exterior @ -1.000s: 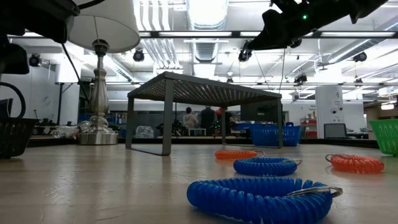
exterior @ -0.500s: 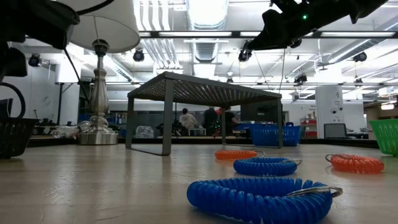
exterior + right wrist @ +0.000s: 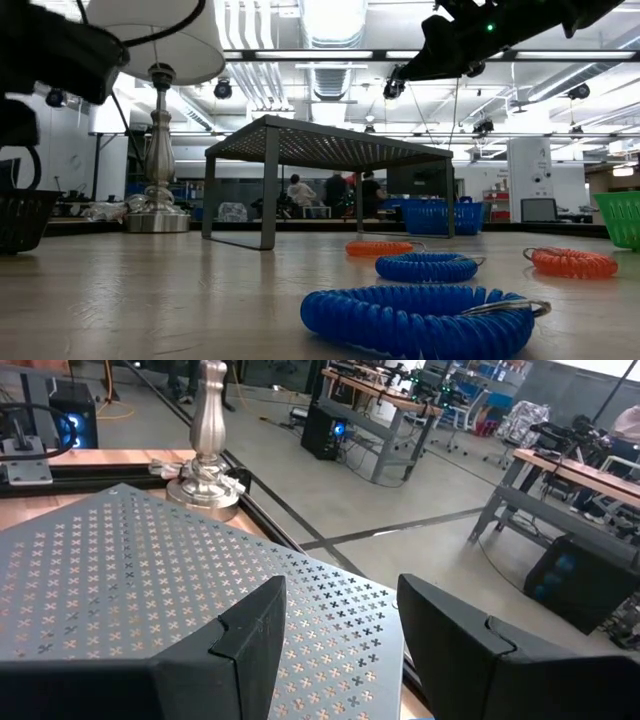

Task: Pick & Place Office Desk Supplies
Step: Put the crayon box into the blue basket

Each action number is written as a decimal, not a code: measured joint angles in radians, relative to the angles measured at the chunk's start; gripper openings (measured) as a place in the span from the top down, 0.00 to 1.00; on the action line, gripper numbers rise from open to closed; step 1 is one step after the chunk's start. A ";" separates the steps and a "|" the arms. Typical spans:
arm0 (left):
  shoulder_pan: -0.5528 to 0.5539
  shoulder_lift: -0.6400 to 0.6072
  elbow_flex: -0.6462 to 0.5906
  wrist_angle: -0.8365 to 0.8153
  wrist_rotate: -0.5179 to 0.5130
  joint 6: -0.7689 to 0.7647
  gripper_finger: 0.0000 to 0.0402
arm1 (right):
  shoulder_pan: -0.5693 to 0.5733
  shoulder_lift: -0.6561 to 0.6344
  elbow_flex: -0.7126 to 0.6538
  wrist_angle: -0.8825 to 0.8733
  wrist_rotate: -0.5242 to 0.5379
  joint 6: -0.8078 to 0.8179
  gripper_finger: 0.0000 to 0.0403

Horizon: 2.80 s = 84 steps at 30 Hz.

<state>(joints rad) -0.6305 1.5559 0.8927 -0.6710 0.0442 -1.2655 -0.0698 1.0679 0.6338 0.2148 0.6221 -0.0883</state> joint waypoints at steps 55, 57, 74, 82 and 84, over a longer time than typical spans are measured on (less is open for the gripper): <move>0.010 0.229 0.097 -0.092 0.087 -0.001 0.47 | 0.000 -0.001 0.000 0.000 0.000 0.000 0.52; 0.011 0.228 0.090 -0.088 0.087 -0.023 0.48 | 0.000 -0.001 0.000 0.000 0.000 0.002 0.52; 0.017 0.214 0.095 -0.083 0.079 -0.052 0.66 | 0.000 -0.001 0.000 0.000 0.000 0.002 0.52; 0.022 0.141 0.102 -0.069 0.001 -0.051 0.66 | 0.000 -0.001 0.000 0.000 0.000 0.000 0.52; 0.024 0.121 0.102 -0.069 -0.016 -0.051 0.66 | 0.000 -0.001 0.000 0.000 0.000 0.002 0.52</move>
<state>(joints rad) -0.6067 1.6765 0.9943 -0.7403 0.0282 -1.3163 -0.0696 1.0672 0.6338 0.2146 0.6220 -0.0864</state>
